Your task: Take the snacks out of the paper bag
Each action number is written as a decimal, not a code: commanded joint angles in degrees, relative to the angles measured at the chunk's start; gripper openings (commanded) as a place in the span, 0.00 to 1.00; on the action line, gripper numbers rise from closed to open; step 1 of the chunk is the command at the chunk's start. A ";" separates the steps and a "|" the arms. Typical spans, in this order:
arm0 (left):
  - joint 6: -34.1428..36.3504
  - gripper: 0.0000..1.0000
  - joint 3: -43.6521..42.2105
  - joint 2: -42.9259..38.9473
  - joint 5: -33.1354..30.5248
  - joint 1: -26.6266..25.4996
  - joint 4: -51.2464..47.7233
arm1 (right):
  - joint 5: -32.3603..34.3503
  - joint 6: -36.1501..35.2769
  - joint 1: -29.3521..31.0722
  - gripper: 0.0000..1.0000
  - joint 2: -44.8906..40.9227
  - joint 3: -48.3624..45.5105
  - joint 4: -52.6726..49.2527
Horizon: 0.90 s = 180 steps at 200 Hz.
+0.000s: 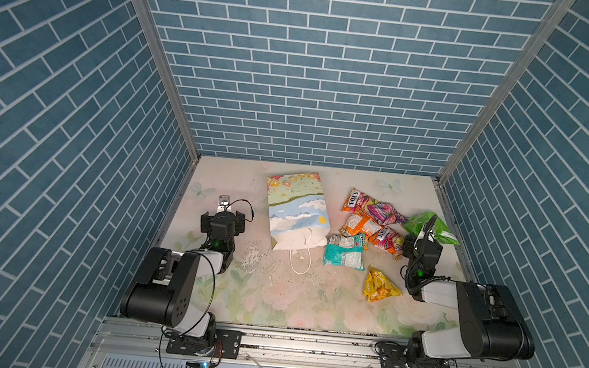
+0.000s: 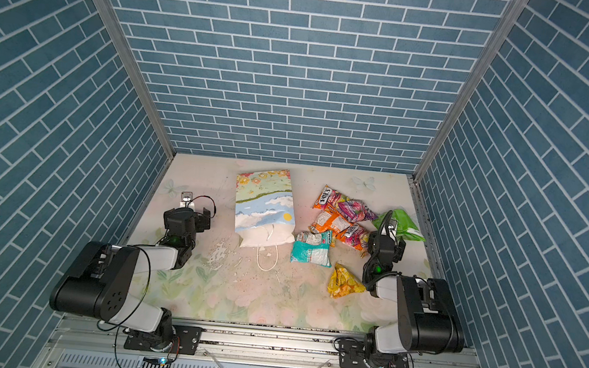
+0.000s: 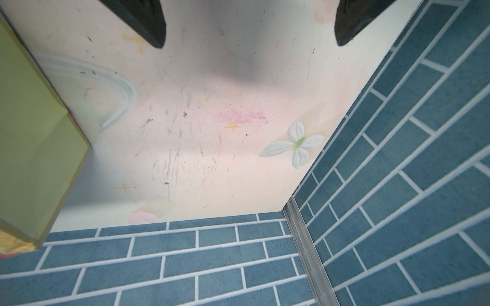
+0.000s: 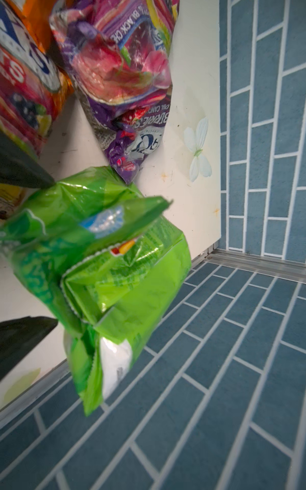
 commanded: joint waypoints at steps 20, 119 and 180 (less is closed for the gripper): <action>0.14 0.99 1.04 0.31 0.03 0.38 -0.28 | -16.47 2.22 -5.27 0.77 3.96 3.51 -2.56; 0.19 1.00 0.97 0.33 0.03 0.38 -0.32 | -14.71 3.54 -6.21 0.99 4.09 2.21 1.15; 0.18 1.00 0.97 0.31 0.03 0.38 -0.35 | -15.15 3.35 -6.25 0.99 4.20 2.39 0.99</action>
